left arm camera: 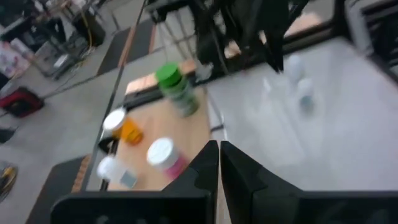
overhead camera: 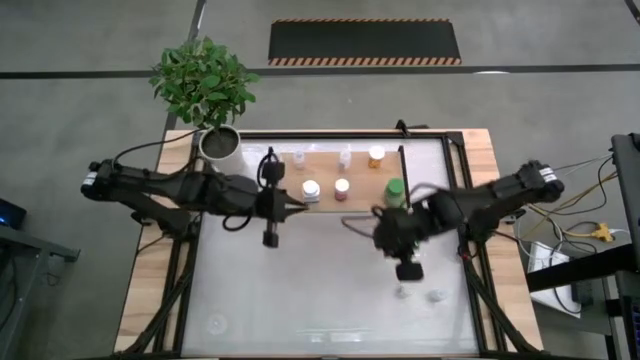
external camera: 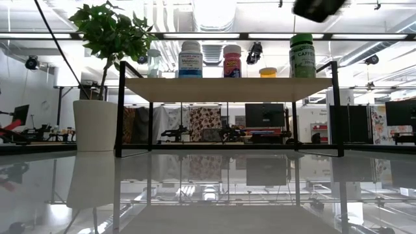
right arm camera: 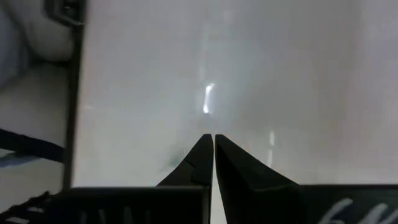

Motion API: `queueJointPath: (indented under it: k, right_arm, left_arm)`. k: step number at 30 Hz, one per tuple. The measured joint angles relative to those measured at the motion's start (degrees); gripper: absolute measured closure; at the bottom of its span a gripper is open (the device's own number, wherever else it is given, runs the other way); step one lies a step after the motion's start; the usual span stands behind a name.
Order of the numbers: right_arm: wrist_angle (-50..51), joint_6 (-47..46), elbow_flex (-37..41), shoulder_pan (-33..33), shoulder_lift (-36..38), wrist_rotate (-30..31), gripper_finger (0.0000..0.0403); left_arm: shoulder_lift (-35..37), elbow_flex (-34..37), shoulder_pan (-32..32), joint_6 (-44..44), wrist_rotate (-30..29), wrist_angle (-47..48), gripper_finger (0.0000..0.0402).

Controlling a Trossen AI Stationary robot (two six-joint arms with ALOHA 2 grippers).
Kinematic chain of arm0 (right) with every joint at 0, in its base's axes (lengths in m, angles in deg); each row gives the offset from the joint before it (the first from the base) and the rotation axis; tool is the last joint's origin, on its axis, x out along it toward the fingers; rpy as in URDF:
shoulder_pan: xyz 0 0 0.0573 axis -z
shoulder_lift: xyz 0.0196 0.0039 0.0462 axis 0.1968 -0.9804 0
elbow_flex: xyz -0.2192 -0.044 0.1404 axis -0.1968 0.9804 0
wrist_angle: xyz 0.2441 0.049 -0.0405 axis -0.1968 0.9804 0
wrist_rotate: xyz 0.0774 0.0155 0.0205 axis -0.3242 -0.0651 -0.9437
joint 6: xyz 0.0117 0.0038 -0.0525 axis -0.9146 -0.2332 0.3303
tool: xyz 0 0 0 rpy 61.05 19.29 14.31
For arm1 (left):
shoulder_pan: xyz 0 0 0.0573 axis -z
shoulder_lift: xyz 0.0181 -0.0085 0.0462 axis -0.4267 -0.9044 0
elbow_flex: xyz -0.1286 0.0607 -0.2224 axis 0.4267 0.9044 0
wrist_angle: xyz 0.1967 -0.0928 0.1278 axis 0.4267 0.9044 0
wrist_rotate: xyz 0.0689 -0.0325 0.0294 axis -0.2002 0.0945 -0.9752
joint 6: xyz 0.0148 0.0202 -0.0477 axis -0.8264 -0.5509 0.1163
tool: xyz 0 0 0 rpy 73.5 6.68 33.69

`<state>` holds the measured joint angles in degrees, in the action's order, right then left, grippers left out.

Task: Pick and place medicine bottles onto shelf by color
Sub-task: Put the transparent pill bottle on the shelf

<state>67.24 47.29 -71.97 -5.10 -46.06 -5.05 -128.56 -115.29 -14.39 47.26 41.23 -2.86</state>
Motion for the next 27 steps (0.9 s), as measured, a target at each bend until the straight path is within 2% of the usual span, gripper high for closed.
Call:
queueJointPath:
  k: [4, 9, 14, 16, 20, 24, 27]
  right_arm:
    - [-11.08, -6.14, 8.51, -6.92, 3.31, 0.51, 0.0394]
    - [-30.58, -7.38, 19.18, -14.17, 7.29, 7.68, 0.0394]
    - [-49.54, -3.51, 27.91, -16.96, 6.99, 8.47, 0.0393]
    - [-56.06, -4.67, 29.5, -17.0, 6.01, 8.35, 0.0389]
    - [-54.85, -8.43, 29.58, -16.89, 4.32, 8.17, 0.0355]
    - [-46.05, -10.18, 27.2, -16.93, 3.36, 8.05, 0.0291]
    - [-33.87, -12.43, 24.15, -16.93, 2.13, 10.15, 0.0232]
  left_arm:
    - [-0.02, -0.02, 3.17, 0.97, -0.04, -2.91, 0.0402]
    - [-0.37, 1.9, 5.5, 1.45, -0.03, -9.97, 0.0402]
    - [-0.48, 6.43, 6.71, 1.49, -0.09, -19.05, 0.0402]
    - [-0.37, 8.09, 7.03, 1.52, -0.11, -21.9, 0.0402]
    - [-0.36, 9.43, 7.47, 1.56, -0.1, -25.08, 0.0402]
    - [-0.31, 9.99, 7.46, 1.54, -0.11, -26.64, 0.0402]
    - [-0.31, 10.29, 7.46, 1.45, -0.11, -27.99, 0.0402]
